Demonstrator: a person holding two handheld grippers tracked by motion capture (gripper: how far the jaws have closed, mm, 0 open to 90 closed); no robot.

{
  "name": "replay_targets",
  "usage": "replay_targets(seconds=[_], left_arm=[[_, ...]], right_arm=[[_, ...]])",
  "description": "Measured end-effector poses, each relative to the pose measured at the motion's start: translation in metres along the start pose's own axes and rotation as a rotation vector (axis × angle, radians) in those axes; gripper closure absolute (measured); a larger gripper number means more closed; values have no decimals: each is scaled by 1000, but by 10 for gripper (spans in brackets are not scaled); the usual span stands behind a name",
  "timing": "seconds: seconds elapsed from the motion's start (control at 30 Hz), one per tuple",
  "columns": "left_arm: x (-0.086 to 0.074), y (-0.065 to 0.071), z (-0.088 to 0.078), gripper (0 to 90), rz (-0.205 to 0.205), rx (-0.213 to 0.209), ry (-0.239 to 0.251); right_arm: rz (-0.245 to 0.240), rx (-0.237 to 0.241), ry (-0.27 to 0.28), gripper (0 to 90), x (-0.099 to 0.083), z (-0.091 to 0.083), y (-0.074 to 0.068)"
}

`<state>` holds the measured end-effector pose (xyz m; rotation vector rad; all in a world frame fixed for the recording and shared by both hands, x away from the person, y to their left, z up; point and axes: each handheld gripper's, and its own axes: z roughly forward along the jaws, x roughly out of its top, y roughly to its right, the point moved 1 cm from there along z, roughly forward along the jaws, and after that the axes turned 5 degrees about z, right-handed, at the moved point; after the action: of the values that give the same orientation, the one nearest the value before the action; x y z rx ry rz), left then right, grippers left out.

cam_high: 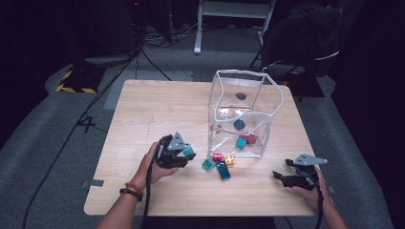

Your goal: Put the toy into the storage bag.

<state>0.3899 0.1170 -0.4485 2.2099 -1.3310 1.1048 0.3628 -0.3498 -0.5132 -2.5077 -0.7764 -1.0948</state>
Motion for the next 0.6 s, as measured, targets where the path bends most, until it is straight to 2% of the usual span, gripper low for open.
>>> replay_targets(seconds=[0.17,0.4,0.6], left_arm=[[10,-26,-7,567,-44,34,29],[32,-56,-14,567,-79,73,65],[54,-70,-18,567,-85,100,80]], right_arm=[[1,0,-1,200,0,0,0],[0,0,0,200,0,0,0],[1,0,-1,200,0,0,0]])
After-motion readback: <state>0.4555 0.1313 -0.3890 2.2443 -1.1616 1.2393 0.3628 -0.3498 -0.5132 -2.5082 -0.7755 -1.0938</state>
